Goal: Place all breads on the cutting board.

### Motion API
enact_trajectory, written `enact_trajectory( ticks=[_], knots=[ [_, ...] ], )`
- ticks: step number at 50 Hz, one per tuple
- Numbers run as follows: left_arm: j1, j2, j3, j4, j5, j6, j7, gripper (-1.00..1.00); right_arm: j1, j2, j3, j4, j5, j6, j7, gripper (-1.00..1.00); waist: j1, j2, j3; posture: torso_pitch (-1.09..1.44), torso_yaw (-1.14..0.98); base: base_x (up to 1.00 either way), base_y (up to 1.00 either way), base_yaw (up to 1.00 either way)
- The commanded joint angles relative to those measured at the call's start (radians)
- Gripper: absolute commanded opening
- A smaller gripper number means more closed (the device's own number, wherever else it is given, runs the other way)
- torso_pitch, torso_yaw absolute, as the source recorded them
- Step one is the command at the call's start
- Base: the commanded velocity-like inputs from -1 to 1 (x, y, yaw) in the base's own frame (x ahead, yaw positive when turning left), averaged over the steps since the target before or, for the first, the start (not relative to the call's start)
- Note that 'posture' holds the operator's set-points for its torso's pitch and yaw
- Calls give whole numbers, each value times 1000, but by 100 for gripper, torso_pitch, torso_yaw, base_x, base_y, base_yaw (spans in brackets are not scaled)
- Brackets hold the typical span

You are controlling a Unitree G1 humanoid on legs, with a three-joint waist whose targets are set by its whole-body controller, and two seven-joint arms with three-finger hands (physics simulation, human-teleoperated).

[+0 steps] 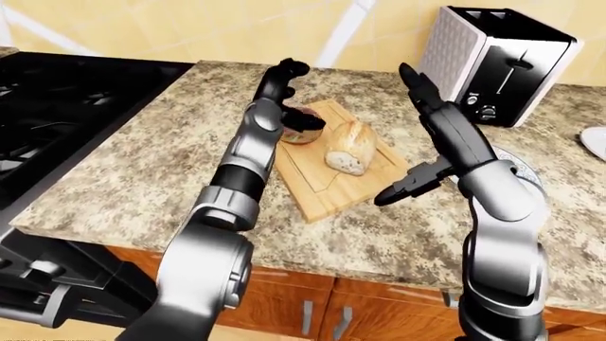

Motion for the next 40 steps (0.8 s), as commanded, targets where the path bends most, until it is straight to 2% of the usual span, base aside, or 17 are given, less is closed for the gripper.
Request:
enact_trajectory(
  ticks=[1,6,10,13,17,23,25,31,35,38,40],
  knots=[
    [-34,31,7,-142,1,34,-21,44,-53,-23,-29,-65,-27,24,26,100,2,-4,-36,0,0,0,0,0],
    [38,45,1,-352,13,134,-71,45,-65,-42,-51,-88,-29,46,49,100,0,-1,-25,0,0,0,0,0],
    [89,58,2,-498,27,202,-110,44,-77,-70,-78,-111,-19,73,68,100,2,-2,-25,0,0,0,0,0],
    [161,74,2,-677,49,279,-164,46,-78,-96,-97,-145,-13,105,88,100,1,-1,-24,0,0,0,0,0],
    [282,109,28,-919,66,367,-243,58,-83,-140,-138,-187,6,153,114,100,0,1,-19,0,0,0,0,0],
    [412,177,76,-1178,63,471,-323,82,-65,-212,-192,-245,40,211,138,100,-1,3,-14,0,0,0,0,0],
    [449,202,107,-1248,49,497,-338,93,-58,-235,-226,-264,61,228,143,100,0,2,-13,0,0,0,0,0],
    [595,258,189,-1395,-27,517,-350,100,26,-280,-331,-327,145,248,129,100,4,1,-10,0,0,0,0,0],
    [660,293,243,-1446,-98,523,-333,100,92,-303,-440,-347,232,241,107,100,7,1,-10,0,0,0,0,0],
    [755,296,264,-1505,-132,503,-322,100,131,-315,-484,-353,286,235,75,100,7,0,-8,0,0,0,0,0],
    [807,303,299,-1545,-153,498,-321,100,157,-328,-516,-354,310,232,60,100,6,0,-6,0,0,0,0,0]
  ],
)
